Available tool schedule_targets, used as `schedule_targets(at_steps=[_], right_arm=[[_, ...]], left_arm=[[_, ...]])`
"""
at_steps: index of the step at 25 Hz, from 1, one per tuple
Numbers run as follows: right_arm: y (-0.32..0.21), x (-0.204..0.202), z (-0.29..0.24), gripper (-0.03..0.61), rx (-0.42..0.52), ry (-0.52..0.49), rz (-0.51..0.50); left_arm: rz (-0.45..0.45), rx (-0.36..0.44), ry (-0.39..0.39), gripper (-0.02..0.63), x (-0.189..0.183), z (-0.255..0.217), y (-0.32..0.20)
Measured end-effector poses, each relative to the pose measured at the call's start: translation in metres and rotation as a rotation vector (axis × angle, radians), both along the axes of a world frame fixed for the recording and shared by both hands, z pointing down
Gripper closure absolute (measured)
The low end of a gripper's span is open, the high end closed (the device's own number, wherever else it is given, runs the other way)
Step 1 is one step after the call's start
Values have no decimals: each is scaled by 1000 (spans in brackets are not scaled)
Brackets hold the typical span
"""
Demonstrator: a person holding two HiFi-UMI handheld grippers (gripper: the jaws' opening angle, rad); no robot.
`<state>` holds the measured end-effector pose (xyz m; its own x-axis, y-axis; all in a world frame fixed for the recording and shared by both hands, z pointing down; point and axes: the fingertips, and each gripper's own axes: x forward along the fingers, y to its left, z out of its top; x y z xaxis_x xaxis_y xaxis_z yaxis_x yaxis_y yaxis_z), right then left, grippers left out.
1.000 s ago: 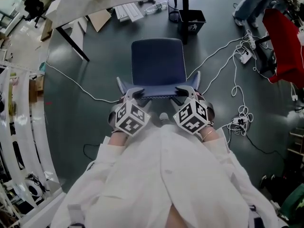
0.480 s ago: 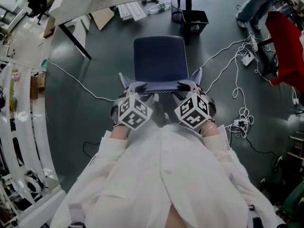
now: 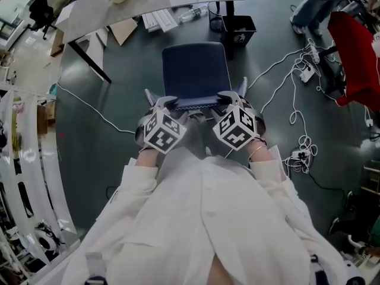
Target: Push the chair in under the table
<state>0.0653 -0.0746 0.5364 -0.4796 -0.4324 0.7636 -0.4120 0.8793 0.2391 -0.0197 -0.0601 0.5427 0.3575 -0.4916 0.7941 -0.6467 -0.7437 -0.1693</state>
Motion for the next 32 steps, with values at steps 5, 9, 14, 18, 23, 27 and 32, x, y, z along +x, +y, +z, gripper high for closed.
schedule_targets(at_steps=[5, 9, 14, 18, 23, 27, 32], right_arm=[[-38, -6, -3, 394, 23, -2, 6], [-68, -17, -3, 394, 30, -5, 8], [-102, -25, -7, 394, 35, -3, 13], [-122, -30, -9, 394, 48, 1, 15], [-147, -38, -9, 394, 32, 8, 18], [-165, -44, -10, 396, 87, 6, 15], [-184, -47, -10, 396, 132, 20, 18]], left_arm=[[4, 24, -2, 434, -6, -3, -38], [8, 30, -4, 433, -17, -3, -70], [24, 26, 0, 433, -25, -8, -105], [23, 38, 1, 433, -31, -9, -124], [25, 51, 6, 433, -38, -10, -149], [27, 90, 7, 433, -45, -11, -168], [22, 92, 6, 433, -48, -12, -185]])
